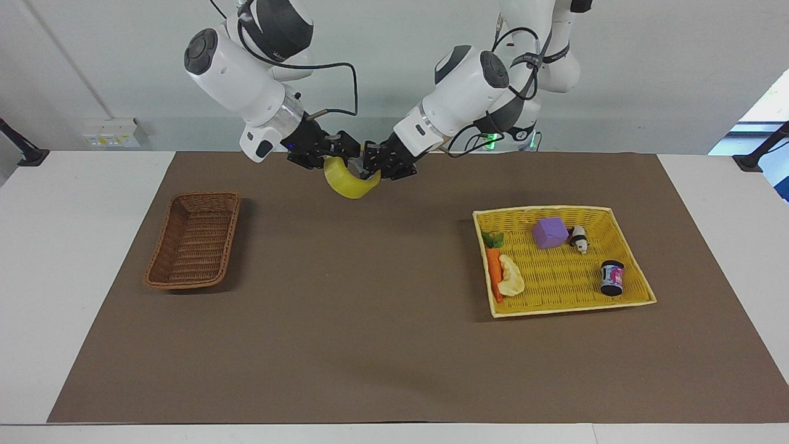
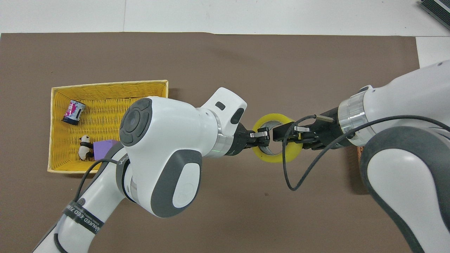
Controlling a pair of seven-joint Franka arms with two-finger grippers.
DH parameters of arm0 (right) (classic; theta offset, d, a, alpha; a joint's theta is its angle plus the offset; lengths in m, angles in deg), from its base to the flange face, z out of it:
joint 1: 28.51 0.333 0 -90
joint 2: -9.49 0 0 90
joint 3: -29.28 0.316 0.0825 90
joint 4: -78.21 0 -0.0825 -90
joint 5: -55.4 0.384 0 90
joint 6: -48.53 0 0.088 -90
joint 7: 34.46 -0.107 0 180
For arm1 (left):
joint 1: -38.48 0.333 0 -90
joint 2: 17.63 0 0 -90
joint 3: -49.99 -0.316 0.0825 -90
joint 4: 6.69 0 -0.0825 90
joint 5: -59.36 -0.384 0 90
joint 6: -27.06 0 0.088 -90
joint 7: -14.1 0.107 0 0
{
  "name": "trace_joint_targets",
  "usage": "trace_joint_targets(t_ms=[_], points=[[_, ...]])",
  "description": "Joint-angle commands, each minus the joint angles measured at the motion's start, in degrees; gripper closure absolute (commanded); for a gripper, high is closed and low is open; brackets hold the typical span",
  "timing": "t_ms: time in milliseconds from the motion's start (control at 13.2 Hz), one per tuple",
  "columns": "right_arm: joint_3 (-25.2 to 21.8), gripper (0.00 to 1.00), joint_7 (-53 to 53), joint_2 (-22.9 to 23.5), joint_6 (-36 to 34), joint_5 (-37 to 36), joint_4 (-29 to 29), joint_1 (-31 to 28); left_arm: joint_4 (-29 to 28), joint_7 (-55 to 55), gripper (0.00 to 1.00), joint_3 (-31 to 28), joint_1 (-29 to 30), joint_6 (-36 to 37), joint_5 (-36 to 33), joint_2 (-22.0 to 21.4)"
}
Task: Move tape to another basket
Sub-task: 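Grasp the tape rim with the right gripper while the left gripper holds, then carry the tape over the wicker basket while the left gripper withdraws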
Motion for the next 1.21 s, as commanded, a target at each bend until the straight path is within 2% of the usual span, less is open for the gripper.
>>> trace_joint_targets(t_ms=[0, 76, 152, 227, 531, 758, 910, 1137], points=[[0.0, 1.0, -1.0, -0.3, -0.5, 0.5, -0.8, -0.4, -0.2, -0.4, 0.74, -1.0, -0.3, -1.4, 1.7, -1.5], [0.0, 1.0, -1.0, -0.3, -0.5, 0.5, -0.8, -0.4, -0.2, -0.5, 0.37, -1.0, -0.2, -1.5, 1.9, -1.8], [0.0, 1.0, -1.1, -0.3, -0.5, 0.5, -0.8, -0.4, -0.4, -0.6, 0.16, -1.0, -0.1, -1.6, 3.1, -2.8], [0.0, 1.0, -1.1, -0.3, -0.5, 0.5, -0.8, -0.4, -0.8, -0.8, 0.0, -1.1, -0.1, -1.6, 4.6, -3.9], [0.0, 1.0, -0.8, -0.1, -0.4, 0.4, -0.5, -0.4, -1.2, -1.9, 0.0, -1.5, 2.1, -0.4, 5.0, -5.4], [-0.2, 1.0, 0.3, 0.1, -0.7, -0.3, 0.9, -1.3, -1.0, -2.1, 0.0, -1.7, 6.0, 1.5, 4.1, -5.3], [-0.5, 1.0, 2.7, -0.3, -1.5, -0.4, 1.5, -3.3, -0.6, -2.1, 0.0, -1.8, 11.0, 7.2, 3.8, -5.4], [-0.7, 1.0, 6.4, -0.6, -5.2, -0.5, 4.1, -8.8, 1.3, -1.9, 0.0, -1.9, 17.7, 16.7, -3.5, -5.5]])
